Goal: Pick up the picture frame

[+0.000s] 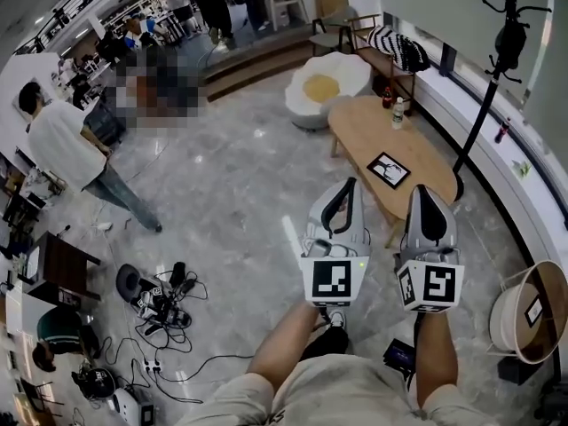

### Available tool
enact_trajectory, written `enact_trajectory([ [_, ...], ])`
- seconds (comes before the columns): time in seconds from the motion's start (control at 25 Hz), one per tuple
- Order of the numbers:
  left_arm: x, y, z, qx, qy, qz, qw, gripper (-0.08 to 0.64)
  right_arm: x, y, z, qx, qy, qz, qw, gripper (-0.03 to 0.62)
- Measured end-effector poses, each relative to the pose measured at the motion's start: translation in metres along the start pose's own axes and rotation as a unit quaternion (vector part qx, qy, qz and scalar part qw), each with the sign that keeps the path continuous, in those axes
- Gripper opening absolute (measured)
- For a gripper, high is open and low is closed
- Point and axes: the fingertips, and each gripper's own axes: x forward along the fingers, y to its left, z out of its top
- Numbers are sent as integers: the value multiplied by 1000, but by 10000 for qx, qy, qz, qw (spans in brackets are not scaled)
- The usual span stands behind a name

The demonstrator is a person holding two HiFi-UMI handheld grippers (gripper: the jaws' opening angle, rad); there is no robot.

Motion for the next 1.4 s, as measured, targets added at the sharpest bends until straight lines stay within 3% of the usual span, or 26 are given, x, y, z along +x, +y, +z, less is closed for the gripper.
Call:
enact_trajectory([
  [0.12,22,25,-9,25,5,-54,10000,5,32,8,-4,-70,1,-33,10000,2],
  [0.36,56,69,-19,-296,-85,-77,9995,5,86,25,-15,-265,22,-102,9996,2],
  [0.56,91,91,-28,-274,-142,-185,9994,5,123,21,-27,-303,79,-238,9992,2],
  [1.12,146,100,-54,-500,-145,-431,9977,5,166,-5,-50,-345,56,-572,9977,2],
  [1.4,199,85,-82,-413,-9,-604,9973,5,197,-55,-75,-113,-94,-867,9961,2],
])
